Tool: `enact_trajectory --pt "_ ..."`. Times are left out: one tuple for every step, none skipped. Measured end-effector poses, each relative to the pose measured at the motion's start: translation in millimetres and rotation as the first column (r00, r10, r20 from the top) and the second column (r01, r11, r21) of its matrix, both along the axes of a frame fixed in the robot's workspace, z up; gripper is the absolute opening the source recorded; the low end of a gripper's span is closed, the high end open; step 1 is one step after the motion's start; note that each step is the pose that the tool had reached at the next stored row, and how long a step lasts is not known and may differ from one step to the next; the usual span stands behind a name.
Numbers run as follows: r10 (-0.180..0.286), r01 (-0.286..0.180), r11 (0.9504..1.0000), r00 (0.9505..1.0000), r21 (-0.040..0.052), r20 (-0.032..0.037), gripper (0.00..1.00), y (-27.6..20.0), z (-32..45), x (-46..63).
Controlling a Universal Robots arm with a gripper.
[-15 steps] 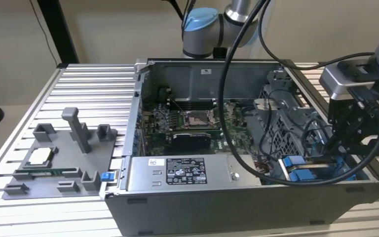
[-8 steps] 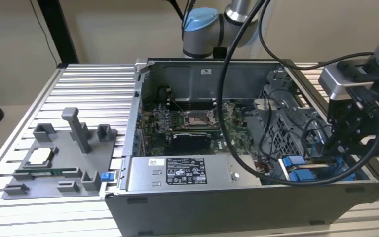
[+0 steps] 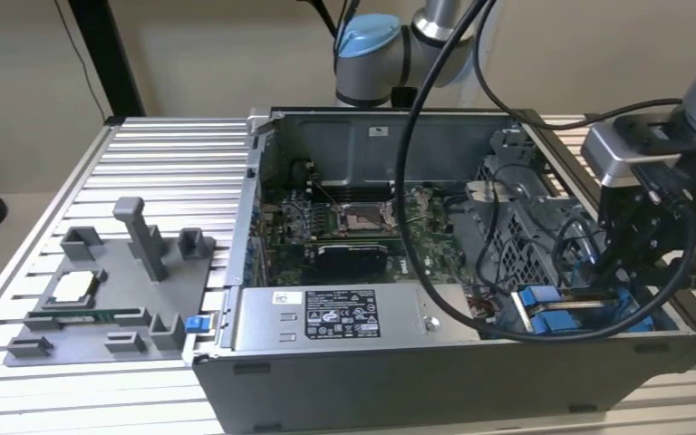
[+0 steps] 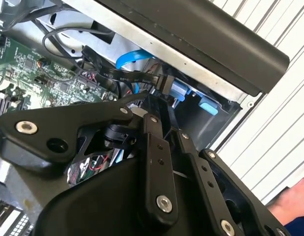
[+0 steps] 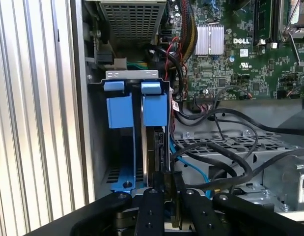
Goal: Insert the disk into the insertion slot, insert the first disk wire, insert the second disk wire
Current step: 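Insert the first disk wire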
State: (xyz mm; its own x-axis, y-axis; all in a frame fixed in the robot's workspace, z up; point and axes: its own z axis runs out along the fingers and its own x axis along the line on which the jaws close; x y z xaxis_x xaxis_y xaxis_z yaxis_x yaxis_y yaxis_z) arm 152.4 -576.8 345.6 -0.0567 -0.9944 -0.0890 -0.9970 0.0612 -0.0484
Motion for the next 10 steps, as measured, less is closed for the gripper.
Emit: enact_trajectory --pt "0.000 0.000 1.0000 1.0000 -0.0001 0.0000 0.00 0.0 -0.7 -0.2" --pt "0.000 0.000 1.0000 1.0000 -0.0001 0.0000 0.00 0.0 -1.3 -0.3" --pt "0.000 0.000 1.0000 1.0000 -0.0002 0.0000 0.00 -0.1 -1.6 -0.5" --pt "0.000 0.000 1.0000 1.0000 -0.0001 0.0000 0.00 -0.1 -1.8 -1.1" --pt "0.000 0.000 1.0000 1.0000 -0.0001 0.0000 0.00 -0.3 -1.9 -1.7" --pt "0.000 0.000 1.0000 1.0000 0.0001 0.0000 0.00 -0.8 -2.1 -1.9" --pt "0.000 0.000 1.0000 1.0000 0.0002 0.0000 0.00 -1.2 -2.3 -2.2" --pt "0.000 0.000 1.0000 1.0000 0.0002 0.0000 0.00 -1.4 -2.4 -2.3" --pt "0.000 0.000 1.0000 1.0000 0.0000 0.0000 0.00 -1.8 -2.6 -2.3" --pt "0.000 0.000 1.0000 1.0000 0.0002 0.0000 0.00 -1.9 -3.1 -2.3"
